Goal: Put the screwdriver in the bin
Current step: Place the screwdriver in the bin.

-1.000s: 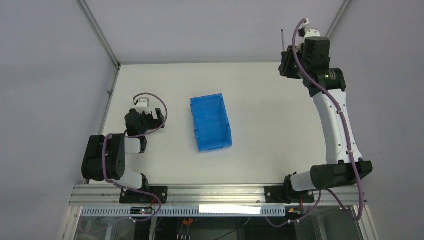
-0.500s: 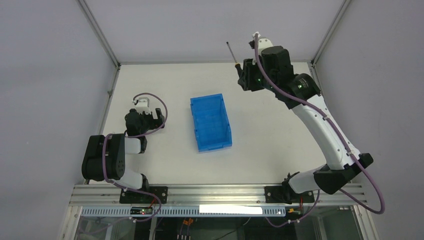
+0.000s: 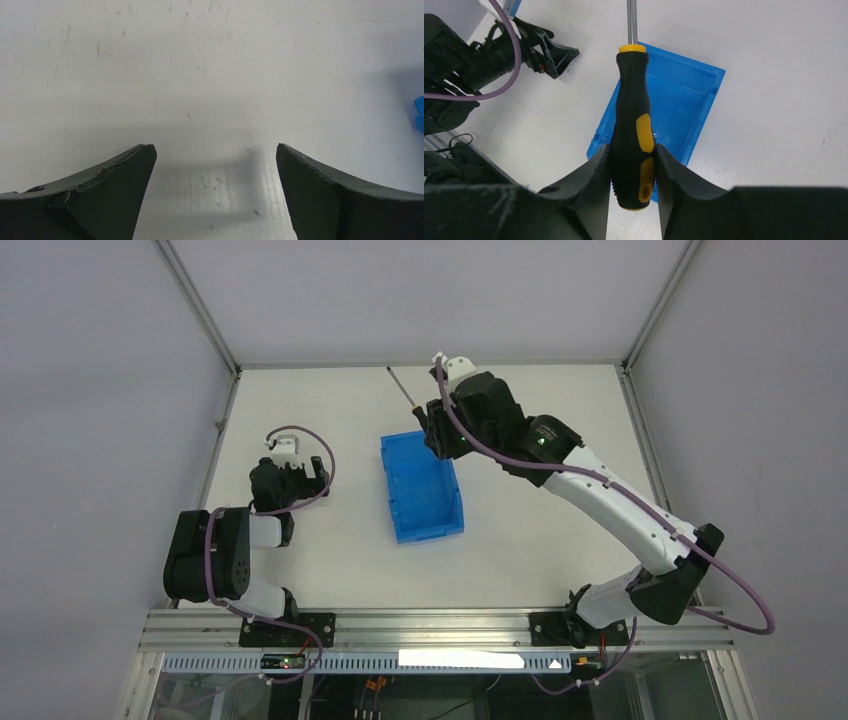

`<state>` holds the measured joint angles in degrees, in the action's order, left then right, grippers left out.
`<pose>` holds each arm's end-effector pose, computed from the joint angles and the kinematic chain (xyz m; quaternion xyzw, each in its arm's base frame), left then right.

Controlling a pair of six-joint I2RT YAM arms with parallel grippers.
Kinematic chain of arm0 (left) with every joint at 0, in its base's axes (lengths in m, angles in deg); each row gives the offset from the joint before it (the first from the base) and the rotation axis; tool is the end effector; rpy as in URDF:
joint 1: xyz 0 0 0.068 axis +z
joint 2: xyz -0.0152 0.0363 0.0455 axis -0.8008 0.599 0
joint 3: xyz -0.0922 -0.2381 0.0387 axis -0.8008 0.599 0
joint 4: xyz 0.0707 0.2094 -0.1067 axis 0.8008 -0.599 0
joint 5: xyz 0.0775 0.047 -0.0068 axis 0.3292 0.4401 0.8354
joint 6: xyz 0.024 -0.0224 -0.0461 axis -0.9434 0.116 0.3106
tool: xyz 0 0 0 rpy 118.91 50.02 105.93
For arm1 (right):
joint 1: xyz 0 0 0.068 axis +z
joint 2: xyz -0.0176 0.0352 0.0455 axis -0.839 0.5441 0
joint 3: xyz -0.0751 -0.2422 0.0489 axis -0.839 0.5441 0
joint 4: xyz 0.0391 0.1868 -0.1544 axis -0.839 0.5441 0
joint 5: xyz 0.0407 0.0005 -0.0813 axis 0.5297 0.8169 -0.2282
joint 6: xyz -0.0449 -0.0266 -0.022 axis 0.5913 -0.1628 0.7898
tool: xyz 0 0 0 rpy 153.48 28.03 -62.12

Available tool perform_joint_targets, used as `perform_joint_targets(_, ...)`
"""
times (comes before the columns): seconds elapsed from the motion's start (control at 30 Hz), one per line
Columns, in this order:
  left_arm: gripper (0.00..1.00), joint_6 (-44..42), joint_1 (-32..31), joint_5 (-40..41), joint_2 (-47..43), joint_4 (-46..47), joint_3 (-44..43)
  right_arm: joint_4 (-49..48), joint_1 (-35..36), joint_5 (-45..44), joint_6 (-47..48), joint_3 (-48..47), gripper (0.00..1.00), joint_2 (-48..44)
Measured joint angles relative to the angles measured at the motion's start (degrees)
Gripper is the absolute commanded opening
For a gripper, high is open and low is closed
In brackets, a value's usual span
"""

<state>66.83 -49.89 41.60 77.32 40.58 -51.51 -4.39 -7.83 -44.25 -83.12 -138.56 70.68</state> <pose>0.2530 0.0051 0.1387 0.0332 0.8083 -0.0925 0.5805 0.1954 0.2178 0.4086 -0.2476 0.8323 0.1921 0.4572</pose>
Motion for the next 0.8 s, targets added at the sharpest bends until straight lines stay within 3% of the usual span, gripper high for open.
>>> perform_joint_targets(0.4, 0.99, 0.0, 0.0, 0.0, 0.0, 0.0, 0.0, -11.3, 1.9, 0.4, -2.4, 19.2, 0.00, 0.0)
perform_joint_targets(0.8, 0.99, 0.0, 0.0, 0.0, 0.0, 0.0, 0.0, -21.2, 3.3, -0.9, -3.3, 28.4, 0.02, 2.1)
